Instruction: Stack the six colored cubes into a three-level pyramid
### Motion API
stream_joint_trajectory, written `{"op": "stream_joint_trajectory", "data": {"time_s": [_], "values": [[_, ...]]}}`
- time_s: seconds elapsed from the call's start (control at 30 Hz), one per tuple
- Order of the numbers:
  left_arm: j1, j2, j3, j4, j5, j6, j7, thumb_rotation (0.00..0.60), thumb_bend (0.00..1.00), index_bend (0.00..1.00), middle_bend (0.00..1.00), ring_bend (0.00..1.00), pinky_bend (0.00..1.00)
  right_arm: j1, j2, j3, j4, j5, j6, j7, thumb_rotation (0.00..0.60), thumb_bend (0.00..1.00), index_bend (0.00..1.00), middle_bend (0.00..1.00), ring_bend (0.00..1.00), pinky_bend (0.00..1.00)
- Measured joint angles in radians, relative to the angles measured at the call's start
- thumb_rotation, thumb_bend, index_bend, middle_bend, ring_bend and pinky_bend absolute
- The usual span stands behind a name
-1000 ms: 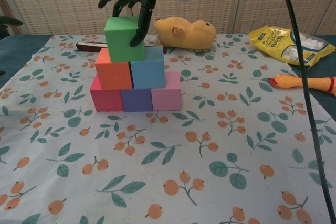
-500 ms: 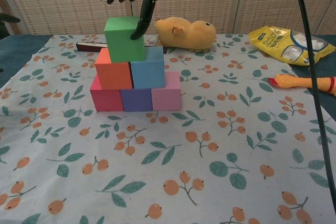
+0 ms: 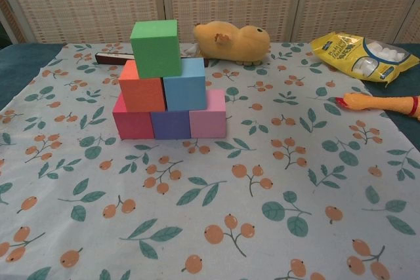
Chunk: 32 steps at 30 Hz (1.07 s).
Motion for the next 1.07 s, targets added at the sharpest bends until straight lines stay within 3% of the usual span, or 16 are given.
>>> {"op": "stream_joint_trajectory", "data": {"time_s": [0.3, 0.53, 0.8, 1.07], "values": [[0.107, 0.036, 0.029, -0.056, -0.011, 0.115, 0.050, 0.600, 0.30, 0.02, 0.00, 0.00, 0.13, -0.381, 0.102, -0.148, -0.097, -0.135, 0.378, 0.026, 0.600, 0.01, 0.00, 0.00, 0.00, 0.04], [0.208, 0.059, 0.074, -0.131, 0.024, 0.233, 0.094, 0.600, 0.30, 0.02, 0.00, 0.00, 0.12, -0.639, 0.077, -0.253, -0.023, -0.296, 0.651, 0.118, 0.600, 0.01, 0.00, 0.00, 0.00, 0.03], [0.304, 0.046, 0.142, -0.199, 0.118, 0.342, 0.154, 0.600, 0.30, 0.02, 0.00, 0.00, 0.12, -0.818, -0.019, -0.305, 0.088, -0.387, 0.808, 0.217, 0.600, 0.01, 0.00, 0.00, 0.00, 0.00], [0.315, 0.020, 0.142, -0.221, 0.138, 0.336, 0.209, 0.600, 0.30, 0.01, 0.00, 0.00, 0.11, -0.895, -0.038, -0.315, 0.098, -0.428, 0.839, 0.255, 0.600, 0.02, 0.00, 0.00, 0.00, 0.00]]}}
